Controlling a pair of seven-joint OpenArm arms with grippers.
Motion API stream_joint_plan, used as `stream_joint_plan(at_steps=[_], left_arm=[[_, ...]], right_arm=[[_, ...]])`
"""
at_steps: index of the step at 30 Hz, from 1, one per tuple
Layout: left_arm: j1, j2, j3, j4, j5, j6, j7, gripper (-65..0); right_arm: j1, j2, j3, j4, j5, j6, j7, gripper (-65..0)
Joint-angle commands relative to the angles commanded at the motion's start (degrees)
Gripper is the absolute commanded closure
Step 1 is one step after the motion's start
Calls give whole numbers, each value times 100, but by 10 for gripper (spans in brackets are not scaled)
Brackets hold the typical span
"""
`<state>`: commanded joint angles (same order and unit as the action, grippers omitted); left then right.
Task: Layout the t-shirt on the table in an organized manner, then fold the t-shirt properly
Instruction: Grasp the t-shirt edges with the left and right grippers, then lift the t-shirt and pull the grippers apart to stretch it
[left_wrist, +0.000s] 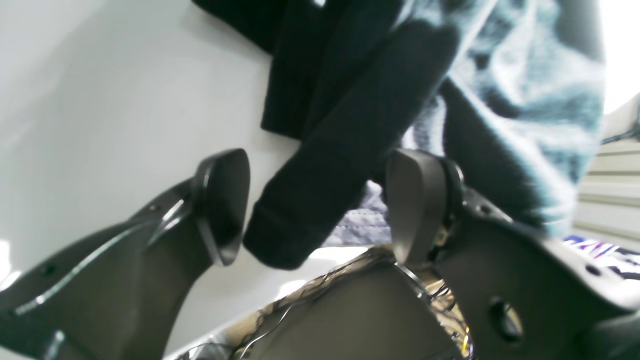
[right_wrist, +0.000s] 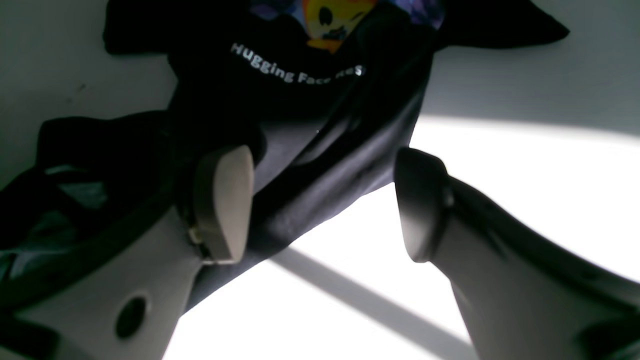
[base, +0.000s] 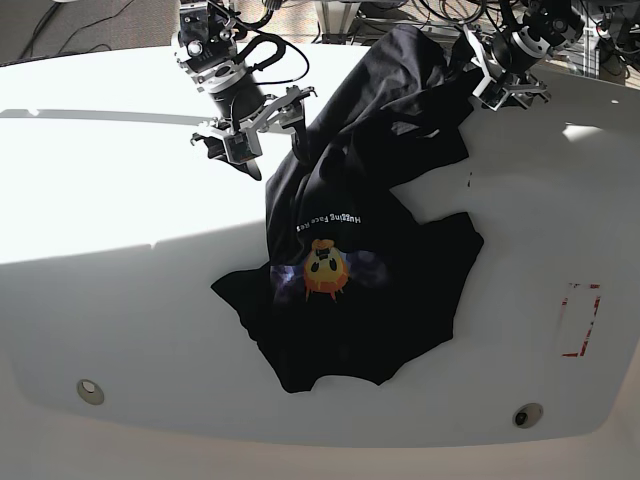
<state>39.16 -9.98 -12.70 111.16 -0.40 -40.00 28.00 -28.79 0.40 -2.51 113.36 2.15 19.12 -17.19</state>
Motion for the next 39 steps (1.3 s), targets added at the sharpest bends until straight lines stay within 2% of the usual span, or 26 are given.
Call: stream_joint_plan(at_steps=[8,15,20,26,32,39], left_arm=[[-237,-9,79,-281,211,0,264,-371],[-290,-26,62,-642,431,0,264,-114],[-334,-35,-114,-826,492,0,264,-47],[-325,-44,-484,-870,492,0,264,-10],[-220,-369,-686,-870,440,0,264,-8],[-193,-422,-1160,-870,440,0,264,-1]], right_arm=[[44,0,0,0,0,0,0,-431],[440,0,70,-26,0,-26,0,-434],[967,-18,255,-149,0,-35,-123,-436],[1837,-18,466,-703,0,-35,-536,-436],[2646,9,598,-1600,0,-9,-563,-436],[3446,26,897,-2602,0,0,-554,-438]])
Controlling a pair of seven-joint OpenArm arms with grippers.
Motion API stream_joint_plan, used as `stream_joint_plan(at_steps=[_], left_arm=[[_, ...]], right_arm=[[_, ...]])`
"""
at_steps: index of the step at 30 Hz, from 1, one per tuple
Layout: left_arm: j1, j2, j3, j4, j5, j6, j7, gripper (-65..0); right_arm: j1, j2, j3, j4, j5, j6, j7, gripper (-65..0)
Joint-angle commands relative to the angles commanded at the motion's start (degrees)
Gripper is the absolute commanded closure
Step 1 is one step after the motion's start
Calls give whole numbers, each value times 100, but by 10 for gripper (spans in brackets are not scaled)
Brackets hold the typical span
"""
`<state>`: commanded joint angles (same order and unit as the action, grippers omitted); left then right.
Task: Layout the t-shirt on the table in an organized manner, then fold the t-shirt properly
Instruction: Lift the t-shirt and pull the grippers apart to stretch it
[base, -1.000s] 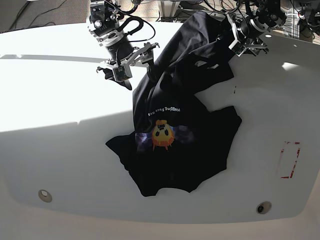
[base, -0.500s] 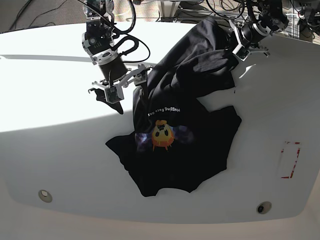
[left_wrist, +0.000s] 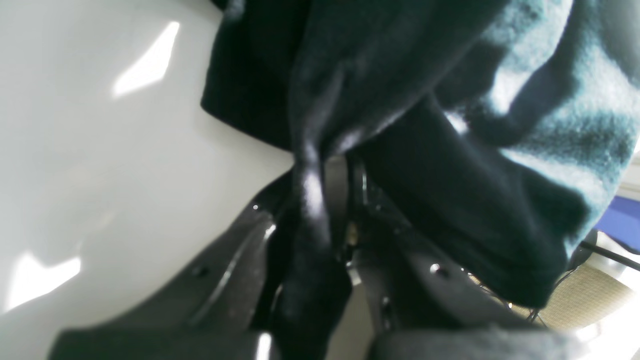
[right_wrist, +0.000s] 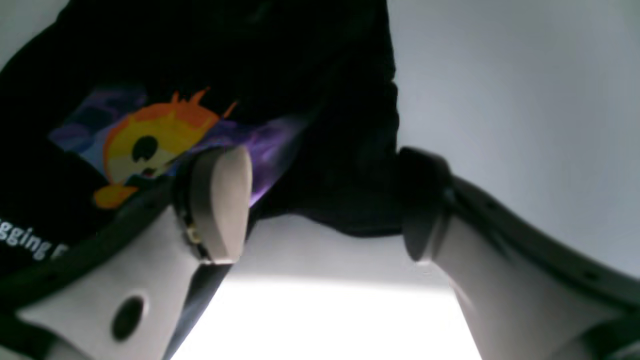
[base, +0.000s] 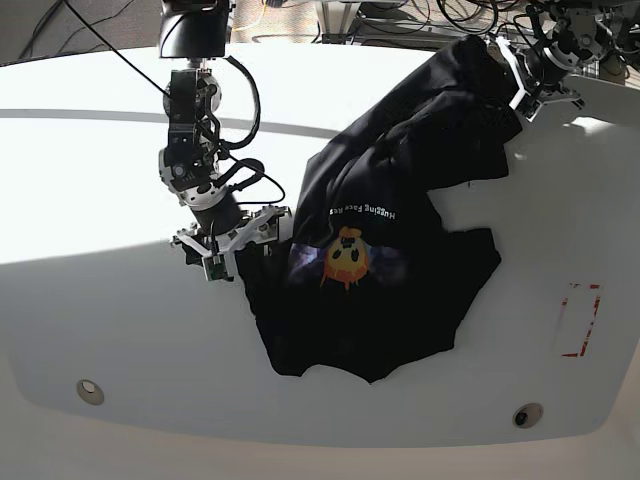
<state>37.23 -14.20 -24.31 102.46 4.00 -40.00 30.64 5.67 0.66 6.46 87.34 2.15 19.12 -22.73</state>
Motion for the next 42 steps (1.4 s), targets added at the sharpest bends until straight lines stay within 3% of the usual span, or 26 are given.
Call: stream_joint_plan(at_steps=[8,15,28,42], left_arm=[[-18,0,-765,0,9,0,9,-1],[-18,0,-1064,0,9,0,9,-1],[-18,18,-1125,0,0,0,9,-1],[-35,26,-1134,9,-9,0,316,-1]], right_arm=[[695,0,176,-1116,0,18,9,-438],[1073,0,176,-1890,0,475,9,-438],[1574,-167,176,-3024,0,782,246,-438],[2127,-185,167,-4677,0,782,1160,-433]])
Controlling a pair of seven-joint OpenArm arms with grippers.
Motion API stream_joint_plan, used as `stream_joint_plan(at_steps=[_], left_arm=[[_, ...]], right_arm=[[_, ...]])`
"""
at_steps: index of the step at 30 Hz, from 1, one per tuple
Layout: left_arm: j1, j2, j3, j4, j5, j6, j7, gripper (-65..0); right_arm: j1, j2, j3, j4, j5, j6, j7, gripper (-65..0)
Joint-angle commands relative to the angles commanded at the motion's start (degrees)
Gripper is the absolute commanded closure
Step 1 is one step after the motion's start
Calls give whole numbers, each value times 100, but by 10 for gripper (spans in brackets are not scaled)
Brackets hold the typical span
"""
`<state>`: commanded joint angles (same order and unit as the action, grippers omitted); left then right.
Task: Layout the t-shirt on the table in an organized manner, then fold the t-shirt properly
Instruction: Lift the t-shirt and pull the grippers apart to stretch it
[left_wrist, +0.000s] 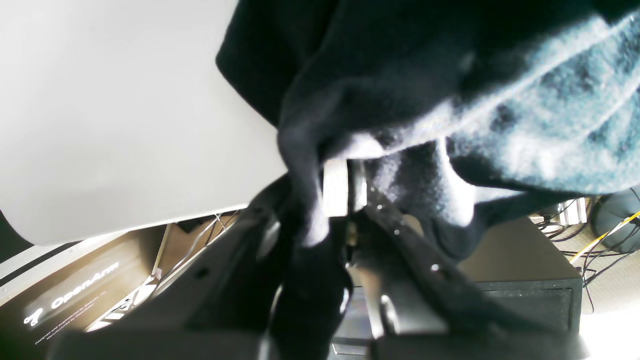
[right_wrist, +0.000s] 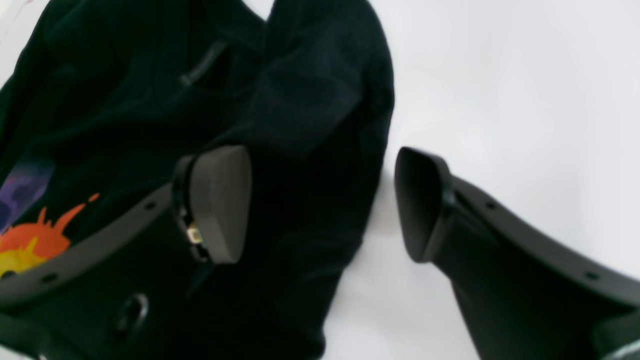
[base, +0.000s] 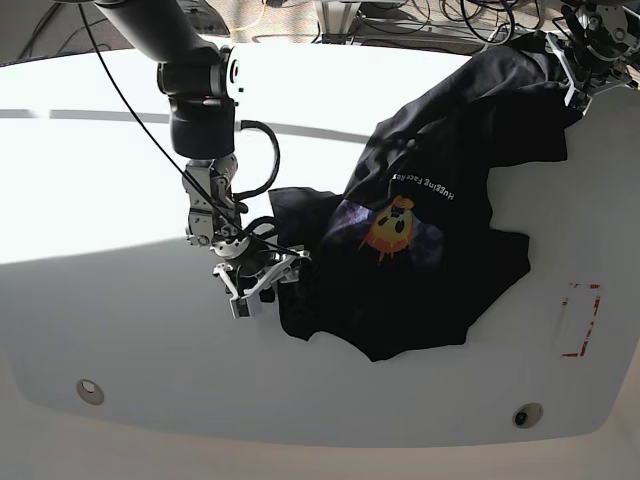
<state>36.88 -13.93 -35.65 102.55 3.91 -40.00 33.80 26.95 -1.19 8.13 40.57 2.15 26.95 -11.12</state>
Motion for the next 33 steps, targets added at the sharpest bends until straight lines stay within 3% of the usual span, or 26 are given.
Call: stream_joint_plan(at_steps=[7,11,15,19,24,27,33], left_arm=[[-18,0,0,0,0,0,9,-1],[-141,0,0,9,9,0,9,-1],[-246,0,-35,9,18,0,18,-1],[-273,0,-246,9,26,0,18,-1],[-554,-26,-396,0,26,0,229,-1],[-730,-35,-519,0,18,0,563,-3],[-1099,-264,-563,0,26,0,809,-3]], right_arm=[[132,0,-9,-343,0,0,167,-407],[141,-9,-18,-343,0,0,176,-277],[141,-18,-18,-343,0,0,176,-103],[114,-18,-26,-334,0,26,158,-13],[62,-9,0,-185,0,352,-158,0],[-202,26,9,378,0,387,-387,0],[-782,35,9,1987,-9,369,-993,0]])
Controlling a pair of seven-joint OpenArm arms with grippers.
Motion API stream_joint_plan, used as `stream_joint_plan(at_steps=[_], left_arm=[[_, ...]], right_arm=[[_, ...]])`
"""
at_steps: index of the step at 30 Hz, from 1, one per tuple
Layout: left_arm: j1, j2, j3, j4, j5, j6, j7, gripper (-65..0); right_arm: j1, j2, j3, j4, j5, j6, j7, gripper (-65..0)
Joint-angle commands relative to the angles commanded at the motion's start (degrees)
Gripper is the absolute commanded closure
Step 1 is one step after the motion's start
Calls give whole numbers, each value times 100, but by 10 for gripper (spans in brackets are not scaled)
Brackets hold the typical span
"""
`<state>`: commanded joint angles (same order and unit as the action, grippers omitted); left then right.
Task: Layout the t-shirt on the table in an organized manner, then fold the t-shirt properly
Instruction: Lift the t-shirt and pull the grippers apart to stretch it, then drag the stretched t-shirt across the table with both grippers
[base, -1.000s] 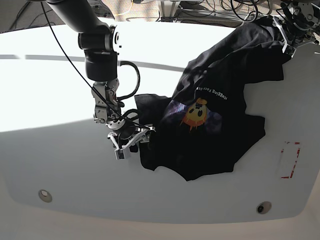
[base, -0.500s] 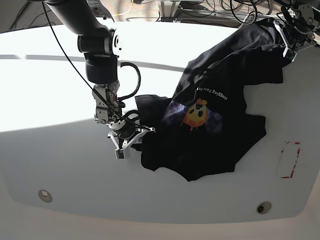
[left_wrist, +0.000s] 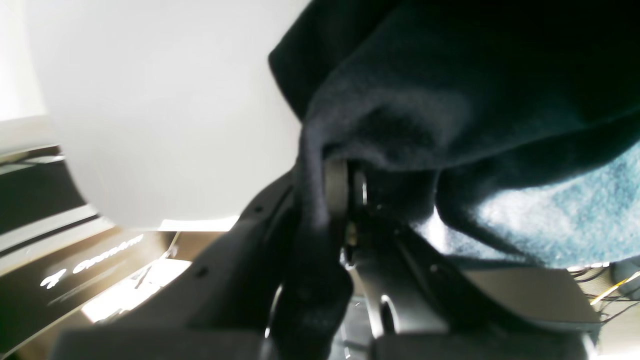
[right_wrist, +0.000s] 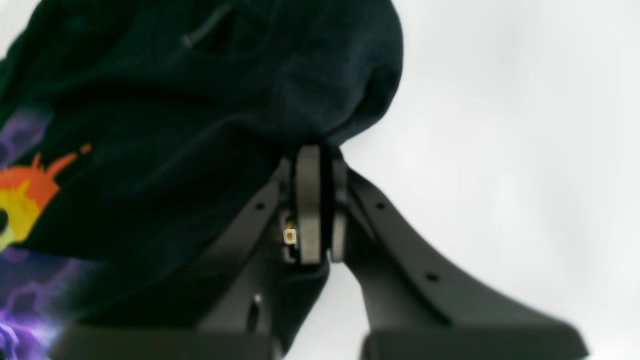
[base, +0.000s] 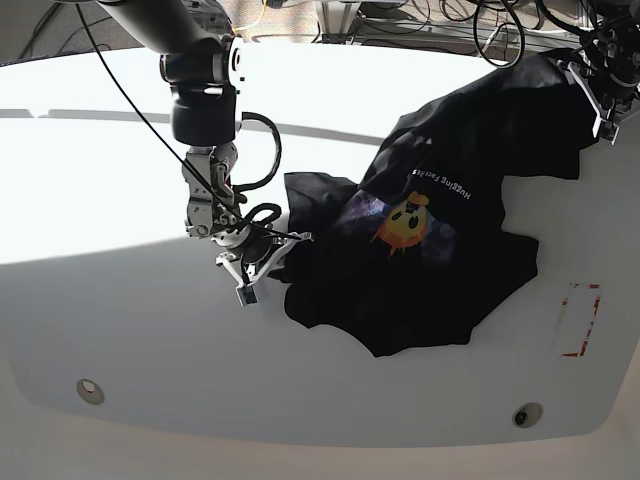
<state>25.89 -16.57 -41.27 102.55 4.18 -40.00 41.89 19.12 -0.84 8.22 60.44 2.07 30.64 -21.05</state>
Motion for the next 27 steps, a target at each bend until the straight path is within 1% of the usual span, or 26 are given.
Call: stream_joint_plan(at_steps=[4,6,8,11,13,15,17,19,23,25,27], left_arm=[[-299,-44,26,0,9,0,132,-3],[-475,-62,105,9,18,0,255,-3],[-800,-105,202,26,26,0,510,-3],[-1248,-290,343,26,26,0,949,-3],[-1530,-352,457,35,26,0,1169,-3],[-1829,-369,545,35,26,0,1363,-3],[-2251,-466,668,35,26,0,1688,-3],[-2620,-519,818,35,26,0,1934,-3],[-3349,-519,1090,35,26,0,2470,-3],[-3684,-519,1222,35,26,0,2699,-3],[-4035,-519,1363,35,26,0,2831,-3]], right_arm=[[-413,97,114,1442,0,0,-668,0],[-545,114,237,1952,0,0,-932,0],[-633,141,431,2470,0,26,-1222,0],[-677,158,712,3051,0,44,-1538,0],[-686,185,870,3358,-9,53,-1723,0],[-659,316,967,3578,0,53,-1899,0],[-642,484,993,3851,9,53,-2066,0],[-633,589,993,4009,9,53,-2110,0],[-484,782,993,4202,9,53,-2154,0],[-422,862,993,4255,9,53,-2215,0],[-281,941,993,4299,9,53,-2277,0]])
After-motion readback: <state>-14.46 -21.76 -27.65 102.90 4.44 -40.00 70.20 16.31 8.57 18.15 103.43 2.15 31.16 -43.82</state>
